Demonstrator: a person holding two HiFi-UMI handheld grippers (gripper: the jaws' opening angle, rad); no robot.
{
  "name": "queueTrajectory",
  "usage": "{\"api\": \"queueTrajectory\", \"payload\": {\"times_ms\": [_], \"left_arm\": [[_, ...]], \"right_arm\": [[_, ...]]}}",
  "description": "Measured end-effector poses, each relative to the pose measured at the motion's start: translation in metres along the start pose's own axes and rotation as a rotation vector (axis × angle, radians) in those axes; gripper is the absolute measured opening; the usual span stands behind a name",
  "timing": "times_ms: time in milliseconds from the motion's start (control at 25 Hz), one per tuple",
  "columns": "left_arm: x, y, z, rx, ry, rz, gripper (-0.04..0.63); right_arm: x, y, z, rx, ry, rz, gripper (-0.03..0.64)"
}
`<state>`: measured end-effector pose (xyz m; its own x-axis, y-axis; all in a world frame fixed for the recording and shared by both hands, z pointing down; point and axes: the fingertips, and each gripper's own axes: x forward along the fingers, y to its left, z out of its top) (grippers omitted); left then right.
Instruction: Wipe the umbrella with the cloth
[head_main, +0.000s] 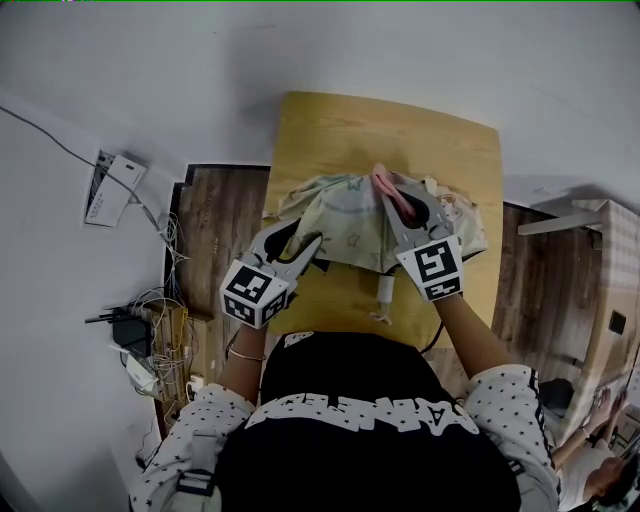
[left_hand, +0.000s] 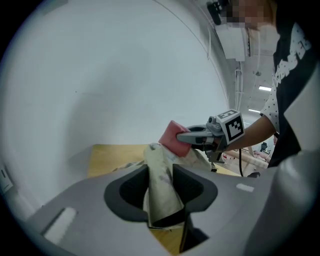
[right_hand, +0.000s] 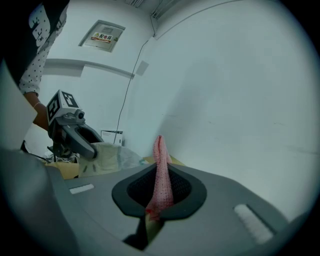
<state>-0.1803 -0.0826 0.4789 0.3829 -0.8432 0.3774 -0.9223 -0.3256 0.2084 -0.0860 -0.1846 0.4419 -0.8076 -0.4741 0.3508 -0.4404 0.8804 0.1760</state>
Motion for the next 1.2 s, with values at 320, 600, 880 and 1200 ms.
{"api": "queueTrajectory", "payload": {"times_ms": [320, 600, 880, 1200], "left_arm": [[-0.003, 0.002, 0.009, -0.053, -0.048, -0.019, 0.012], [-0.009, -0.001, 0.013, -0.104, -0.078, -0.028, 0.014], [-0.012, 0.001, 0.014, -0.111, -0.084, -0.016, 0.014], [-0.015, -0.001, 0.018, -0.114, -0.104, -0.01, 0.012]], "right_arm": [[0.002, 0.036, 0.021, -0.052, -0.098, 0.093, 0.034], [0.005, 0.087, 0.02, -0.168, -0.1, 0.257, 0.034], [-0.005, 0.12, 0.007, -0.207, -0.059, 0.384, 0.034], [-0.032, 0.152, -0.014, -0.254, 0.01, 0.547, 0.034]]}}
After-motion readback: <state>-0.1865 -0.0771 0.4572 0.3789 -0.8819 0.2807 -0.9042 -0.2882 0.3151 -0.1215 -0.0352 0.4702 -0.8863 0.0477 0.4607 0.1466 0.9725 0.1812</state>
